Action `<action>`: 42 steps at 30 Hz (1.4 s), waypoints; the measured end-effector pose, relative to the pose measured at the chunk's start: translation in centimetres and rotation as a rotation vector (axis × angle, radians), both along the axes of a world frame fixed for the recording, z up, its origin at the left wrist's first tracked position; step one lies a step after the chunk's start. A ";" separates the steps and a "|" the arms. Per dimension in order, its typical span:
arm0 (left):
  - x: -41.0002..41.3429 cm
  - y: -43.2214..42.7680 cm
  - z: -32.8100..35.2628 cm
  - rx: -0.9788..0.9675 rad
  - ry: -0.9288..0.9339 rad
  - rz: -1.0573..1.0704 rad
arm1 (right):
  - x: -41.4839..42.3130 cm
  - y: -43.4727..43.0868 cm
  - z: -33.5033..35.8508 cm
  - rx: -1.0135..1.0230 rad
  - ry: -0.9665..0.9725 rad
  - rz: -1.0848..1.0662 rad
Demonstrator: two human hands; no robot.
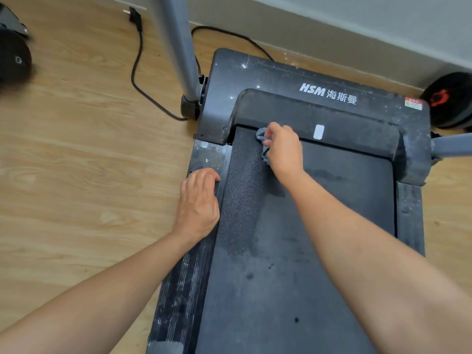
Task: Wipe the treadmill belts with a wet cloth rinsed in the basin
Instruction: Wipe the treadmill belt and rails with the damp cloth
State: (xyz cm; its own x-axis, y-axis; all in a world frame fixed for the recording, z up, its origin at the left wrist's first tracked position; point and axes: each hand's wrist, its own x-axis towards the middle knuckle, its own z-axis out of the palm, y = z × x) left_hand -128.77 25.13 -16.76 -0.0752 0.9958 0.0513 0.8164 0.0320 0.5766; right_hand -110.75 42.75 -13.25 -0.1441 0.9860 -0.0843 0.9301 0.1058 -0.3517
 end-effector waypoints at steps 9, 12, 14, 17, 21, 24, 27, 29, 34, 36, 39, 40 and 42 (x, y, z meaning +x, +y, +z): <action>0.2 0.1 0.1 0.023 0.005 0.010 | 4.6 -22.2 -0.7 -0.210 0.021 0.309; 0.2 0.1 0.1 0.032 -0.003 0.019 | 4.5 -16.4 -0.3 -0.225 0.090 0.309; 0.2 0.0 0.0 0.034 -0.004 0.020 | 3.0 -9.3 0.0 -0.192 0.148 0.164; 0.2 0.0 -0.2 0.031 0.000 0.017 | 1.3 0.7 0.9 -0.165 0.051 -0.027; 0.1 0.0 -0.2 0.033 0.015 0.021 | 2.2 1.1 1.3 -0.125 -0.029 0.034; 0.2 -0.1 -0.2 0.037 0.038 0.027 | 5.0 -7.9 0.4 -0.161 0.083 -0.020; 0.3 -0.1 -0.4 0.044 0.059 0.034 | 7.6 -17.6 0.1 -0.240 0.108 0.138; 0.4 -0.1 -0.3 0.051 0.080 0.021 | 8.6 -20.5 -0.1 -0.296 0.044 0.260; 0.5 -0.4 0.0 0.115 0.129 -0.209 | 8.0 -9.6 -0.4 -0.076 0.058 -0.014; 0.5 -0.6 -0.2 0.119 0.179 -0.318 | 6.4 -3.0 0.0 -0.041 0.061 -0.084; 0.5 -0.5 -0.3 0.096 0.237 -0.355 | 5.2 1.4 0.3 -0.048 0.036 -0.088; 0.5 -0.5 -0.2 0.085 0.240 -0.344 | 5.4 0.7 0.5 -0.043 0.041 -0.069; 0.4 -0.5 -0.2 0.080 0.242 -0.331 | 6.7 -3.5 0.0 -0.040 0.099 -0.024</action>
State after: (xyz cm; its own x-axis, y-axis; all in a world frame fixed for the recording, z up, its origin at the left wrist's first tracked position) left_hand -128.36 24.61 -16.99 0.2716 0.9566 0.1060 0.8875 -0.2915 0.3570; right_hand -104.05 39.23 -13.27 -0.1303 0.9853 -0.1107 0.8927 0.0680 -0.4455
